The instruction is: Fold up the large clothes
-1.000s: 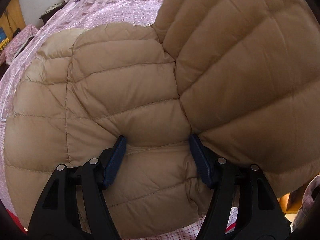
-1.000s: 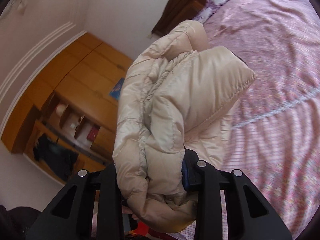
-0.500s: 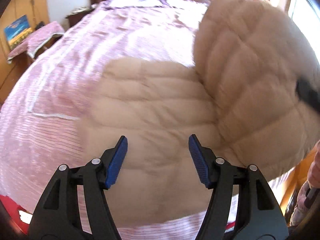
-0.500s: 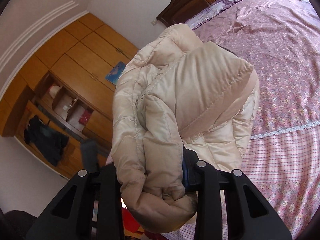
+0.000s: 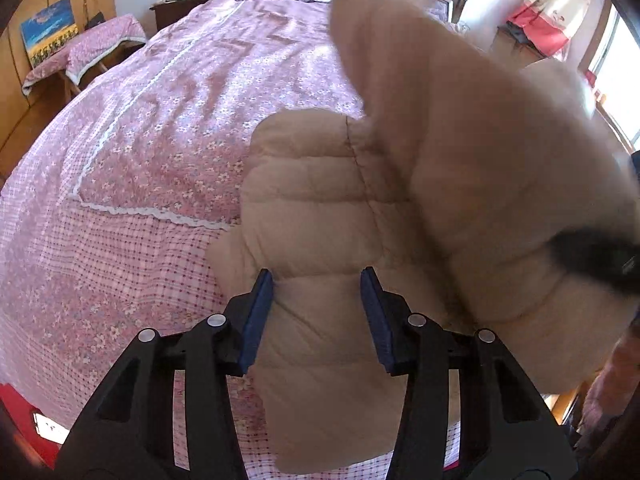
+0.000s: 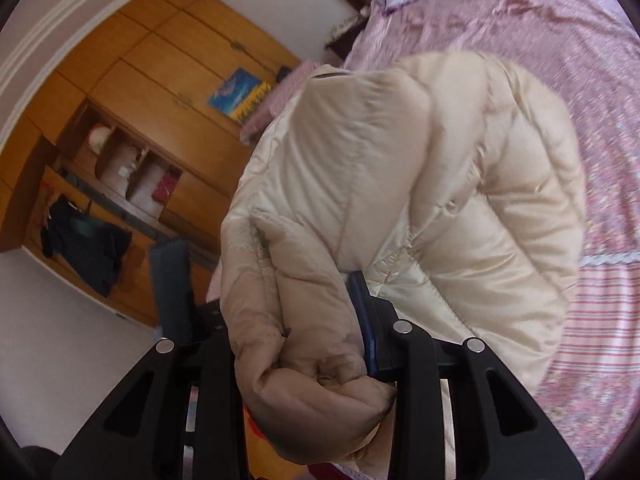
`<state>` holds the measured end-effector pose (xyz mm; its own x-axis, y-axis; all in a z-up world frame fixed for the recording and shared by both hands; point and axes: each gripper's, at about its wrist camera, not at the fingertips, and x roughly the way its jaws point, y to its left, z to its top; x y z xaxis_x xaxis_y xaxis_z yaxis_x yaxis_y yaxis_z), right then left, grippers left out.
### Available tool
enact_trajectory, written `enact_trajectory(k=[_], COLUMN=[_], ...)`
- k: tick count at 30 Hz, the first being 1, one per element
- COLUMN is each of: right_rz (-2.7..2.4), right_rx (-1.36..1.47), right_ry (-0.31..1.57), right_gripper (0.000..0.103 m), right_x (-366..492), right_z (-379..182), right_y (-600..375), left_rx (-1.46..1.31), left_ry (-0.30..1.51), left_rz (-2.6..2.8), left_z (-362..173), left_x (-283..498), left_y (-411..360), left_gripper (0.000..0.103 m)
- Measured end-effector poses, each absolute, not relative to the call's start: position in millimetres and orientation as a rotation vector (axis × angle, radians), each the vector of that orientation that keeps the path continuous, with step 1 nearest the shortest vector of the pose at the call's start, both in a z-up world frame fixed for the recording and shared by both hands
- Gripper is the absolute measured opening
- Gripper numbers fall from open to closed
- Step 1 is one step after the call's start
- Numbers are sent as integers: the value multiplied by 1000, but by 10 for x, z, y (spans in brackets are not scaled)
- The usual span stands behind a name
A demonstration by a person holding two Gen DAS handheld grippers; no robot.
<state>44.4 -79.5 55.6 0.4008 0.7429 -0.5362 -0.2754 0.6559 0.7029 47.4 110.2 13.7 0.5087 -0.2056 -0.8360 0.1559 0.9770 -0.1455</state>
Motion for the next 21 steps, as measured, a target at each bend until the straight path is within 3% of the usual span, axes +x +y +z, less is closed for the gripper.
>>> enact_trajectory(k=[12,15,17,20,21], right_rz=[693,694,704,751,752], right_rx=[511,498,472,486,495], right_ry=[1045,1027,1018,987,973], right_gripper=[33,39,47,84,84], right_x=[589,533,481,433,395], right_z=[133,190,260,338,381], right_y=[-376,-410,-416,-398,-421], left_rx=[-60,-85,-88,-82,-77], left_ry=[951,931,919,891,880], left_rz=[-92,-95,-96,-98,-94], left_z=[341,404,450,542,566], left_x=[295,303,311,280,271], left_y=[1603,1685,1700,1677,1663], left_gripper=[46,46,46,58,60])
